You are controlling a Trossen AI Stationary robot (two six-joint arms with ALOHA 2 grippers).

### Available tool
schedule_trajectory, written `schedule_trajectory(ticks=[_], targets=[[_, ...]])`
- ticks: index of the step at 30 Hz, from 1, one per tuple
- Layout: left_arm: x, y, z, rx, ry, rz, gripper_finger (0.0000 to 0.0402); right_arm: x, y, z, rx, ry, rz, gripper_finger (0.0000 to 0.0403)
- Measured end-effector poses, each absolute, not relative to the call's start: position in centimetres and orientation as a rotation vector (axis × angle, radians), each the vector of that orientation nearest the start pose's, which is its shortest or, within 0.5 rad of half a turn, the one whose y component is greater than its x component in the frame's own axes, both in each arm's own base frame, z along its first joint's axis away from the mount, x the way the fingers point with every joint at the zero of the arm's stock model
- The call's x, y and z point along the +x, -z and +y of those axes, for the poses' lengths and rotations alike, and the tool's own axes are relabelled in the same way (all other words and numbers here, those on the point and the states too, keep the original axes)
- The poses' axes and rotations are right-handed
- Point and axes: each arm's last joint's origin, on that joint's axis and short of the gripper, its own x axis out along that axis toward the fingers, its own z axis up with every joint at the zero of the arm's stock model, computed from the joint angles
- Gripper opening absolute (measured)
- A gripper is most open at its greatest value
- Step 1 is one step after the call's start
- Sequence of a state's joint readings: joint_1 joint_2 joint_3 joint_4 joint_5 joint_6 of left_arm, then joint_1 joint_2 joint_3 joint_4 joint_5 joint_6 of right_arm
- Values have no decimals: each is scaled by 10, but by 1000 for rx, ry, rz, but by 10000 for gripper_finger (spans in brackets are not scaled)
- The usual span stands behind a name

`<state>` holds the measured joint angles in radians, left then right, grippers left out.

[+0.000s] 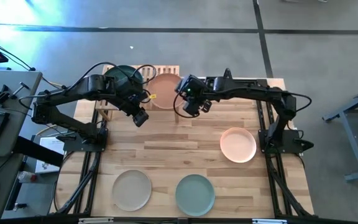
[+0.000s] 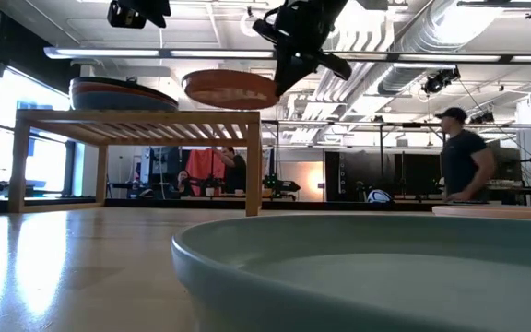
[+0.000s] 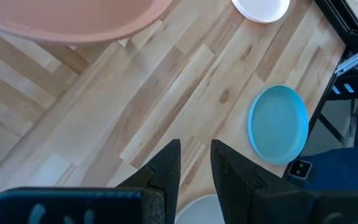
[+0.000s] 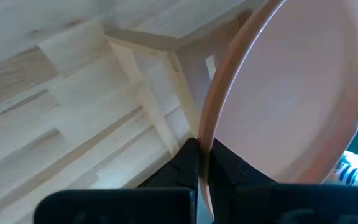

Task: Place and stack plates onto a shelf
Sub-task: Put the brown plate on the top of the shelf

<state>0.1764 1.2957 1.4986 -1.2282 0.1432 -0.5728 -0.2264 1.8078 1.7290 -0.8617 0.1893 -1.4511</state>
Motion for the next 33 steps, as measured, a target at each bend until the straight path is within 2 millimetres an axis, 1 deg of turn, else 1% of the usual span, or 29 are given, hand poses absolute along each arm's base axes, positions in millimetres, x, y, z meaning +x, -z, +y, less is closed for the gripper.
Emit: schedule_trajectory(ticks=[7,14,18,23,33], targets=[[223,-383,36,-686,-322,982,78,384,-315,-99,-1322,-355,1057,0],[224,-383,36,-687,-323,980,78,390,-311,-105,-1323,-348,1023,0],[224,-383,36,-686,-322,980,78,391,-307,-106,-1307,-362,1029,0],[224,-383,36,-685,-321,979,78,391,-307,-105,-1264,-382,991,0],[224,-384,36,-684,-321,979,78,393,-305,-106,-1226,-372,979,0]])
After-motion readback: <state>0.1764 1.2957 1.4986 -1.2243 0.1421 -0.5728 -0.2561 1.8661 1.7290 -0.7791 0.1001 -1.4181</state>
